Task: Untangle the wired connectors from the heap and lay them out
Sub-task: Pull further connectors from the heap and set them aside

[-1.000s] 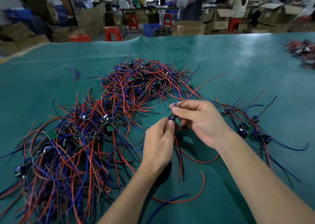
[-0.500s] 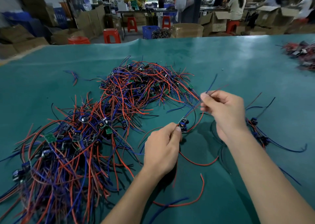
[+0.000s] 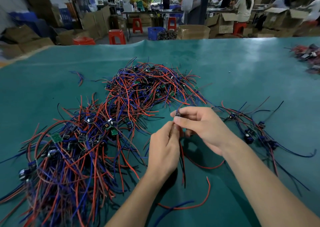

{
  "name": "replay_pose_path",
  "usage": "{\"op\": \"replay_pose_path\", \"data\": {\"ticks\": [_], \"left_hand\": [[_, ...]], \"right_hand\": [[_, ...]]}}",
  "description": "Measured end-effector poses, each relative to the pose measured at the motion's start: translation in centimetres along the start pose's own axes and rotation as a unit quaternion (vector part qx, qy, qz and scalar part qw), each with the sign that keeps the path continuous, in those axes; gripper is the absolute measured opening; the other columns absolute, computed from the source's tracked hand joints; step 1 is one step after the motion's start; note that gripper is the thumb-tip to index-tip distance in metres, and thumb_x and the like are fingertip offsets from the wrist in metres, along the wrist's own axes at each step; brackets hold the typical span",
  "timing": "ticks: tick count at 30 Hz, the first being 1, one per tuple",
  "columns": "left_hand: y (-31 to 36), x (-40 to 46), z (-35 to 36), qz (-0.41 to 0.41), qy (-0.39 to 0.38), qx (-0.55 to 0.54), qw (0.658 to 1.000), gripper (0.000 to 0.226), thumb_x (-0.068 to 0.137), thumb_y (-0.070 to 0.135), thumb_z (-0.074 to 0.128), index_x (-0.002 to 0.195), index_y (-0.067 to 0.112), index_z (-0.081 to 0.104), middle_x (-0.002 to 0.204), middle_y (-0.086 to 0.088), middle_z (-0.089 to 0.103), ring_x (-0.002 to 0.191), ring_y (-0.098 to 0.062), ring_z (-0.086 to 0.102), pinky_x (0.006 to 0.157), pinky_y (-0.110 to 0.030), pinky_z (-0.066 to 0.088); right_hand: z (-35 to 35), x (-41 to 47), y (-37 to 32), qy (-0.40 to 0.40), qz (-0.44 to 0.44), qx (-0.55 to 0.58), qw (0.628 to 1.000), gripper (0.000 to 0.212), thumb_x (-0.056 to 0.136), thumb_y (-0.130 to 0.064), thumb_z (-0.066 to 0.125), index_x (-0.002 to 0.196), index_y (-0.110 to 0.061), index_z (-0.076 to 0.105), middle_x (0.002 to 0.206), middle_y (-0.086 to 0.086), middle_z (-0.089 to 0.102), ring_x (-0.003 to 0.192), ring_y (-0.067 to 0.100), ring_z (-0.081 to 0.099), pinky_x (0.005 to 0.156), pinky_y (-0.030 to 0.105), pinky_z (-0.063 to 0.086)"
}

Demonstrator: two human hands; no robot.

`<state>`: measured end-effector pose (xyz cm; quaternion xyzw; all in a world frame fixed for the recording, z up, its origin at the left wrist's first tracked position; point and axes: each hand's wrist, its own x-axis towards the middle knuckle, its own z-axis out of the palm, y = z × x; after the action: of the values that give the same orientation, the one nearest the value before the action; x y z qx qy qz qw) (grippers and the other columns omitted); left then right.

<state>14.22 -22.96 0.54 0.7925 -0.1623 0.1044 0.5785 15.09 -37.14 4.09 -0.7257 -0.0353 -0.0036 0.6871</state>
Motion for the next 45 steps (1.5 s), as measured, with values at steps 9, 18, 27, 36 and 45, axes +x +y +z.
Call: {"op": "replay_pose_path", "data": {"ticks": [9,18,27,36,45], "left_hand": [[0.8,-0.2,0.1,0.032,-0.024,0.080,0.996,0.038,0.094,0.041,0.040,0.070,0.011,0.043,0.056,-0.002,0.042,0.064,-0.030,0.046,0.061,-0.047,0.043],[0.7,-0.2,0.1,0.010,0.003,0.061,0.998,0.037,0.092,0.037,0.043,0.070,0.008,0.050,0.058,-0.008,0.046,0.060,-0.028,0.046,0.060,-0.049,0.043],[0.3,0.0,0.2,-0.029,0.036,0.031,0.998,0.018,0.095,0.022,0.056,0.078,0.017,0.053,0.059,0.006,0.053,0.061,-0.019,0.050,0.062,-0.038,0.041],[0.5,-0.2,0.1,-0.006,0.031,0.035,0.999,0.017,0.089,0.030,0.059,0.079,0.019,0.053,0.060,0.007,0.056,0.058,-0.008,0.052,0.061,-0.034,0.044],[-0.2,-0.1,0.4,0.009,0.009,0.022,1.000,0.022,0.095,0.037,0.044,0.103,0.029,0.064,0.076,0.010,0.070,0.070,-0.006,0.065,0.075,-0.038,0.054]], "right_hand": [[-3.9,-0.1,-3.0,0.335,-0.206,0.025,0.919,0.018,0.084,-0.004,0.079,0.085,-0.022,0.074,0.071,-0.014,0.074,0.066,0.003,0.063,0.056,0.019,0.049],[4.2,1.8,-12.7,0.162,-0.240,-0.021,0.957,0.016,0.088,-0.027,0.078,0.077,-0.016,0.078,0.067,-0.001,0.073,0.055,0.010,0.057,0.048,0.022,0.045],[4.7,4.5,-9.1,-0.018,-0.010,-0.581,0.813,0.019,0.084,-0.035,0.070,0.083,-0.017,0.073,0.092,0.011,0.074,0.092,0.030,0.069,0.089,0.036,0.057],[-1.3,-0.3,-0.3,0.080,-0.021,-0.520,0.850,0.015,0.083,-0.021,0.081,0.097,-0.024,0.076,0.095,-0.001,0.067,0.089,0.022,0.063,0.081,0.029,0.046],[-2.0,-1.6,-2.5,0.149,-0.140,0.035,0.978,0.024,0.078,0.001,0.073,0.088,-0.020,0.080,0.087,-0.004,0.075,0.076,0.019,0.070,0.074,0.029,0.059]]}}
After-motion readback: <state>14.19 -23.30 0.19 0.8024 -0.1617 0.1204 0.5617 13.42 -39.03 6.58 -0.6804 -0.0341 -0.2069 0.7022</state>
